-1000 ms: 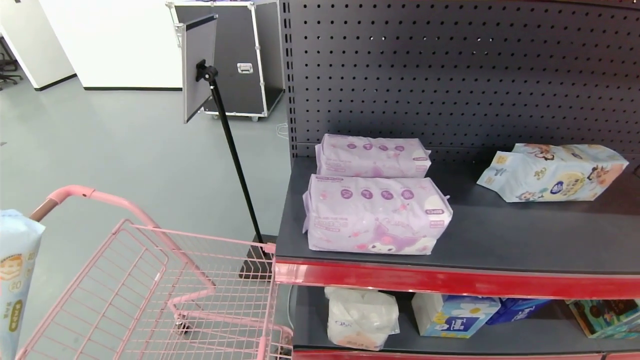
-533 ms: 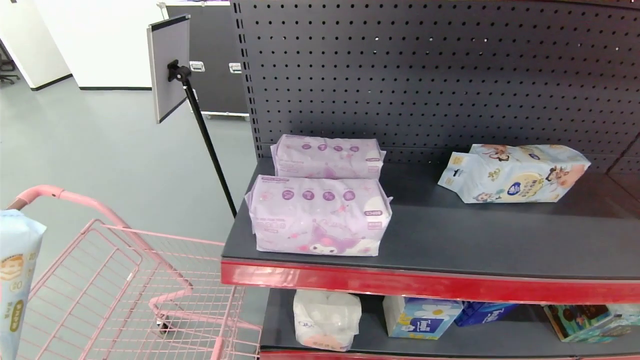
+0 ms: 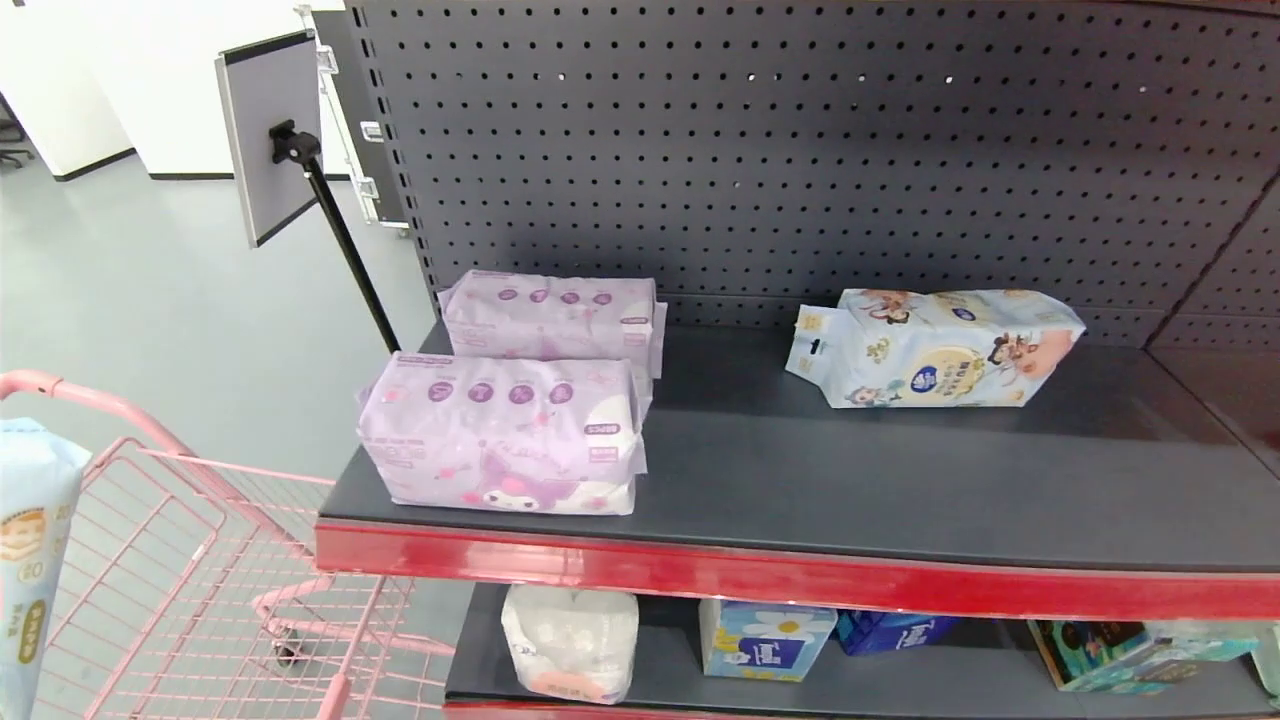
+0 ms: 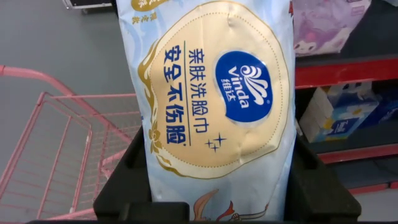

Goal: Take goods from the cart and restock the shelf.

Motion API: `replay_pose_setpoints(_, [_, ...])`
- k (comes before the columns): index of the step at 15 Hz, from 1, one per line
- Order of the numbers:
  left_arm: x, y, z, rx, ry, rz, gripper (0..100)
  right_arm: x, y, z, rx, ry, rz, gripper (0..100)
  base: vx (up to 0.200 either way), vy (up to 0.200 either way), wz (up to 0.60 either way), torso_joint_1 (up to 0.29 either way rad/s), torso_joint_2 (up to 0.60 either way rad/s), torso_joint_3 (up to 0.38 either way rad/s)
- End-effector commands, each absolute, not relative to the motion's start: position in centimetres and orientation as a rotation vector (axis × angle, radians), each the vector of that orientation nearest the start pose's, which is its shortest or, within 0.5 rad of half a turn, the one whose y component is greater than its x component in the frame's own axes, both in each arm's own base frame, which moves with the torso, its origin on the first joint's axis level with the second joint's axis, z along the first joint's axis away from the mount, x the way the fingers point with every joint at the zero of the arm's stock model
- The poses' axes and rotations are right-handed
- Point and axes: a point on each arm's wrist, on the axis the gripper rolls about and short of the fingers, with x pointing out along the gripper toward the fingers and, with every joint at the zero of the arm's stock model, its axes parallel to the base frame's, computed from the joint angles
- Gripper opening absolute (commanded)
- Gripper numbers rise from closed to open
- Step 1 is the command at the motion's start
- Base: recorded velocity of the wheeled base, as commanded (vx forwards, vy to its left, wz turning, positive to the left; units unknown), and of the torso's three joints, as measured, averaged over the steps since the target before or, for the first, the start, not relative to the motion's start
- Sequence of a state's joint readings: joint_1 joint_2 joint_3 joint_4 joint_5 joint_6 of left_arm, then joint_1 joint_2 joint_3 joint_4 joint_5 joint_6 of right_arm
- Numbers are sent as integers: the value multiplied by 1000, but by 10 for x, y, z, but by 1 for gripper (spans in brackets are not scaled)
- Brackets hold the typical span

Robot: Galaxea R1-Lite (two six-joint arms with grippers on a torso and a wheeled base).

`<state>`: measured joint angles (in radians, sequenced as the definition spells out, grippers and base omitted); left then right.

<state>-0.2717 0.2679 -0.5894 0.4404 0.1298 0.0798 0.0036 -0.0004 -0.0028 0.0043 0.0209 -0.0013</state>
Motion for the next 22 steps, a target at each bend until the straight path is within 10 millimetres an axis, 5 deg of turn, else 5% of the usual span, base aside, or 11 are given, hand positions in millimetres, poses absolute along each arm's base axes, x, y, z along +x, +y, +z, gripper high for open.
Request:
replay_pose_setpoints(1, [-43, 15, 194, 103, 110, -146, 0, -23, 0, 76, -2, 2, 25, 100, 0, -200, 0, 7, 2, 2])
replay_pose_setpoints(18, [-43, 15, 195, 114, 103, -147, 0, -23, 0, 76, -3, 1, 25, 100, 0, -200, 0, 3, 2, 2])
replay_pose_setpoints(22, [-44, 15, 195, 113, 98, -152, 0, -23, 0, 76, -6, 3, 25, 100, 0, 0, 0, 0, 0, 0])
